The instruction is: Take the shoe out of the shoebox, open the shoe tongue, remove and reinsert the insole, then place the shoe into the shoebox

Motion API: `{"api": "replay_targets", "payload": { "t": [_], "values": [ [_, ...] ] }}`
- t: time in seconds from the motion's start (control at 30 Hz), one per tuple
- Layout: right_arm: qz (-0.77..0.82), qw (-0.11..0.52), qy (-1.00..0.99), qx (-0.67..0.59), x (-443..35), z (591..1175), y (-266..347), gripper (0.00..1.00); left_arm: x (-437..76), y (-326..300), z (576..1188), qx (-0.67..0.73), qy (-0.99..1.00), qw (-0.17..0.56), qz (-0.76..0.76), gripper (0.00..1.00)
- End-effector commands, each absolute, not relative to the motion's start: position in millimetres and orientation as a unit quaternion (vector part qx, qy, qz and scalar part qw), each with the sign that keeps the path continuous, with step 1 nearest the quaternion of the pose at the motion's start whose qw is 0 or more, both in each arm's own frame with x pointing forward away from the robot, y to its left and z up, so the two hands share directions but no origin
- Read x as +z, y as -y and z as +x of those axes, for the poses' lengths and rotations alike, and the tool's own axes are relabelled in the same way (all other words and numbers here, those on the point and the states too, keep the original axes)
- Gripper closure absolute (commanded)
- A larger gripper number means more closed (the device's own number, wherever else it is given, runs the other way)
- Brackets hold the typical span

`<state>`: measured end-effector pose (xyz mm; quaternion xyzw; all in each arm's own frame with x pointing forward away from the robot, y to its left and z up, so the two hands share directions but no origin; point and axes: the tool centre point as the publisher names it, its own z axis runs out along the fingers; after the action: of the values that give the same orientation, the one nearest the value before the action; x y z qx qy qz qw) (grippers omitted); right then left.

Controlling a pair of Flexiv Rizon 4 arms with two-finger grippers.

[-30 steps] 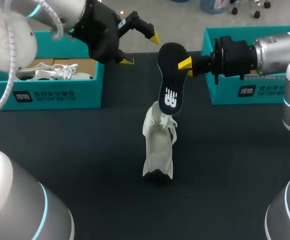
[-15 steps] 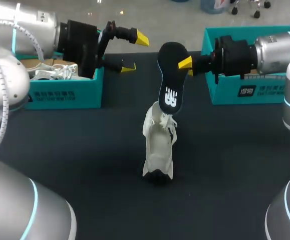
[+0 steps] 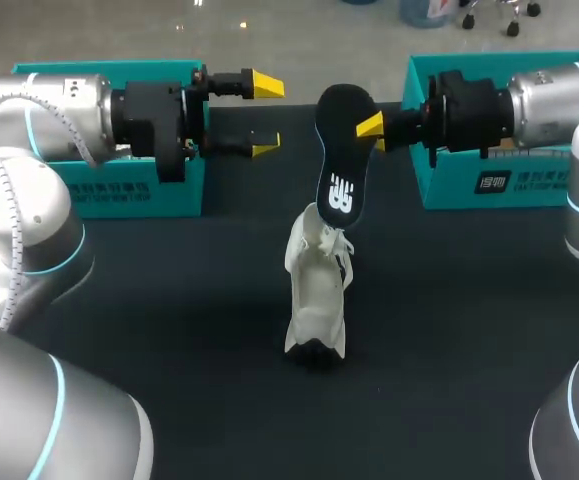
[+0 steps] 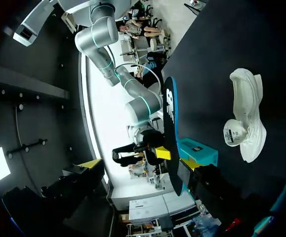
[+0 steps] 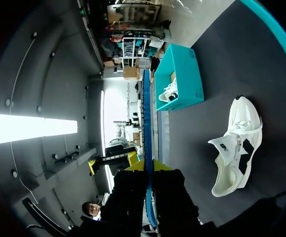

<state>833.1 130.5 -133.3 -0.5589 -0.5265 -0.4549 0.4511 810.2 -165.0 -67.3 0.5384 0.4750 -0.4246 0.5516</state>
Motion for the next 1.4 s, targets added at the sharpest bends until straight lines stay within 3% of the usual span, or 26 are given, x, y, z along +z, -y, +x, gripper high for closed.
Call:
{"api": "replay_targets", "payload": {
  "t": [0.03, 0.57, 0.67, 0.8, 0.87, 1.17, 1.4],
  "values": [
    [-0.557, 0.454, 0.527, -0.453, -135, 834, -135, 1.0, -70, 166, 810, -0.433, -0.465, 0.562, 0.53, 0.0],
    [-0.553, 0.457, 0.534, -0.448, -127, 832, -143, 1.0, -105, 188, 809, -0.469, -0.446, 0.565, 0.511, 0.0],
    [-0.55, 0.458, 0.538, -0.446, -125, 830, -146, 1.0, -110, 193, 813, -0.473, -0.445, 0.57, 0.503, 0.14],
    [-0.547, 0.462, 0.54, -0.443, -125, 827, -150, 1.0, -113, 198, 816, -0.482, -0.439, 0.572, 0.498, 0.48],
    [-0.546, 0.465, 0.539, -0.442, -125, 825, -151, 1.0, -113, 201, 816, -0.485, -0.437, 0.573, 0.496, 0.55],
    [-0.541, 0.471, 0.54, -0.44, -127, 820, -157, 1.0, -115, 212, 817, -0.488, -0.434, 0.569, 0.5, 0.6],
    [-0.54, 0.474, 0.538, -0.441, -128, 816, -158, 1.0, -117, 219, 819, -0.482, -0.436, 0.568, 0.505, 0.7]
  ]
}}
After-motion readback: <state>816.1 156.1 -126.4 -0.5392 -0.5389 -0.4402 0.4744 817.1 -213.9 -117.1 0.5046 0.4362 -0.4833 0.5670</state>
